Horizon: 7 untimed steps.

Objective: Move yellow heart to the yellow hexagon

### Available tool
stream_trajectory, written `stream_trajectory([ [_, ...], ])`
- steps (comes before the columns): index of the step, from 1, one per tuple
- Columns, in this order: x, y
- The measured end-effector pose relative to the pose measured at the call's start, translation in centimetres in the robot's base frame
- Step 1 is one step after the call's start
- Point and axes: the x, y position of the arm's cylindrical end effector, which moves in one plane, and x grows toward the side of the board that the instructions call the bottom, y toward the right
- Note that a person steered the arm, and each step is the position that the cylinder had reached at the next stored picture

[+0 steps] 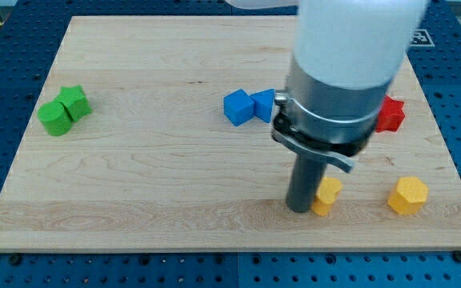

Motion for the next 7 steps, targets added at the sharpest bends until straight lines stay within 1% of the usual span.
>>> stream_trajectory([
  [1, 0.4, 1.4],
  [5, -0.5, 1.5],
  [7, 0.1, 5.7],
])
